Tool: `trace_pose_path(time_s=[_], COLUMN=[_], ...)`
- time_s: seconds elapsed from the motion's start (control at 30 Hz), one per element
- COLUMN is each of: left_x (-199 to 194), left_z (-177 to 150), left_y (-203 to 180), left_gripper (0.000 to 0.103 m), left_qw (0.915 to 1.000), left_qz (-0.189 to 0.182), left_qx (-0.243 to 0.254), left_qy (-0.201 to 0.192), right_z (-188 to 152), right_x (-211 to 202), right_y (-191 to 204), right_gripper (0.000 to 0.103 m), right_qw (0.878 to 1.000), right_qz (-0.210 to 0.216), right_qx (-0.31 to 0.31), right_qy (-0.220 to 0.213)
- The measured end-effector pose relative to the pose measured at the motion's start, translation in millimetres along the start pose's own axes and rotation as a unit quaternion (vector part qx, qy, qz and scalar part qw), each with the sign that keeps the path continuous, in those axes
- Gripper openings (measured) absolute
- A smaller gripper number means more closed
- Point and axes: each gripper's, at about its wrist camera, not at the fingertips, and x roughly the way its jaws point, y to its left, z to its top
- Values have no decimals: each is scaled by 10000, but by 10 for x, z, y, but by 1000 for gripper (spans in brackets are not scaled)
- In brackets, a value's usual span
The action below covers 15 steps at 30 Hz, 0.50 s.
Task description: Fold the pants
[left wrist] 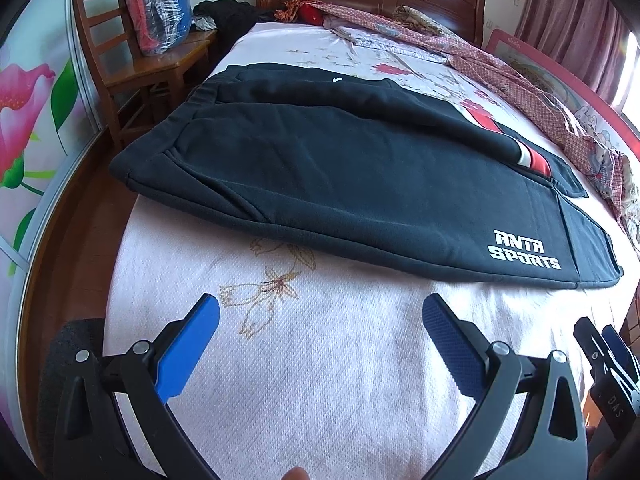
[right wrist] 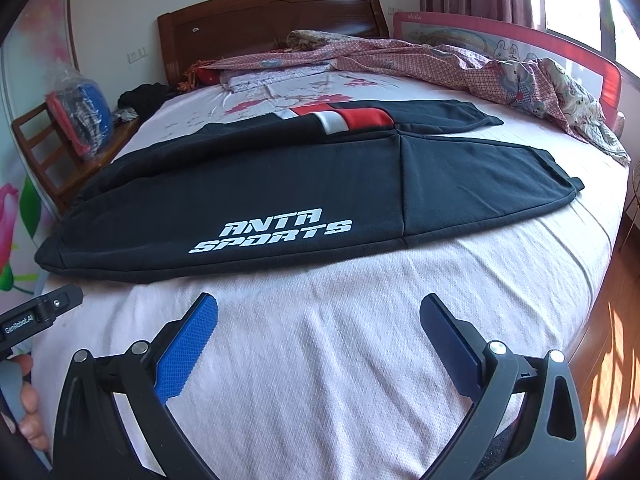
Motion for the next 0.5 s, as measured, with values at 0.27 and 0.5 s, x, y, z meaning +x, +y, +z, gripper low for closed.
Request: trace_pose_path(time_s=[0.27,0.5], left_x=[235,252], left_z=[225,326], left_y=[408,456], left_gripper=[101,101], left_qw=[9735,9825], left_qz=[-1455,-1015], left_qx=[-1635,-1522], left_qy=[657,339], right_z=[-1,16], right_x=[95,147], right_y=[-41,-71], right_gripper=[100,100], right_qw=[9997,9995], right_qz=[34,61], right_qx=[153,223], right_qy=[164,210])
